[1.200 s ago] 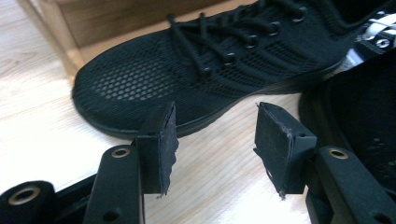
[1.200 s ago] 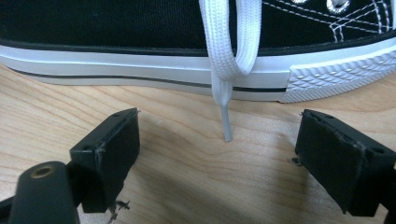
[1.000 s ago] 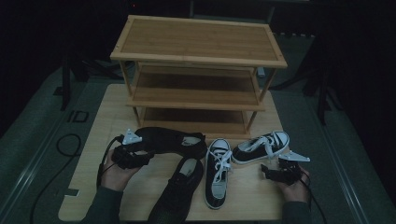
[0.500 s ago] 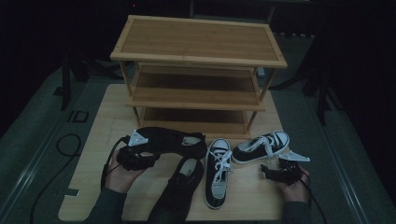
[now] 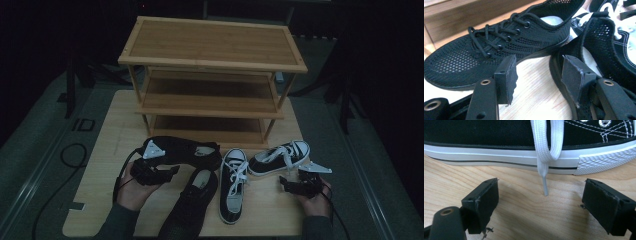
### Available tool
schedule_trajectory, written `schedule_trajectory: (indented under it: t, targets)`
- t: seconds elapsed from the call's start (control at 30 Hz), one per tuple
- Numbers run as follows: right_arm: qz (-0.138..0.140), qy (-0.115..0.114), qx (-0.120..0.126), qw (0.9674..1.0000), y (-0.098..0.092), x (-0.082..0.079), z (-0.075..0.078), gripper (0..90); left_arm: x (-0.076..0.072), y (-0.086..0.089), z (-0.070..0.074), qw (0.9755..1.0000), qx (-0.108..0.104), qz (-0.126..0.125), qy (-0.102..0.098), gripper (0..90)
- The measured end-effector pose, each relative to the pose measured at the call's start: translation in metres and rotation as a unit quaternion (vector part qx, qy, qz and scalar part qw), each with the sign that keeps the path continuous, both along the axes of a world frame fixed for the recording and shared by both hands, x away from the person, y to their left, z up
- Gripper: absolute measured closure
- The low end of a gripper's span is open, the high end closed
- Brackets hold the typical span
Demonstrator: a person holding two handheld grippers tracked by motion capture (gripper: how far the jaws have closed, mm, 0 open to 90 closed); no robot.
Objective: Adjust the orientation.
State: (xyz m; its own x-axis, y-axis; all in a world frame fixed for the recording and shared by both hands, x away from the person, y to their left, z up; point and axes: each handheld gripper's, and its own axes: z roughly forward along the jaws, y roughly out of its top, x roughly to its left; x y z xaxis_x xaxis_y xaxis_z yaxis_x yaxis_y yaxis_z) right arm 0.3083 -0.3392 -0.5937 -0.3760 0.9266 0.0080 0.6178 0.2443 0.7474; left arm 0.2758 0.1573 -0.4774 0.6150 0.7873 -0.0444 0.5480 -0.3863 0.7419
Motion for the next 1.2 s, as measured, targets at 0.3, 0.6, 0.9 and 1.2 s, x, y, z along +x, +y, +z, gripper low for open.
schedule_trajectory:
  t: [0.3,0.6,0.9,1.2]
  targets:
    - [0.000,0.000,0.000,1.0000,0.000,0.000,0.000,13.7,-0.003,-0.009,0.002,0.9999,0.003,-0.015,0.002,44.8]
    - [0.000,0.000,0.000,1.0000,0.000,0.000,0.000,13.7,-0.009,-0.020,0.005,0.9995,0.004,-0.031,-0.001,40.5]
    - [0.000,0.000,0.000,1.0000,0.000,0.000,0.000,13.7,-0.012,-0.033,0.006,0.9986,0.000,-0.052,0.010,37.8]
    - [0.000,0.000,0.000,1.0000,0.000,0.000,0.000,13.7,-0.019,-0.047,0.003,0.9974,0.015,-0.065,0.027,39.4]
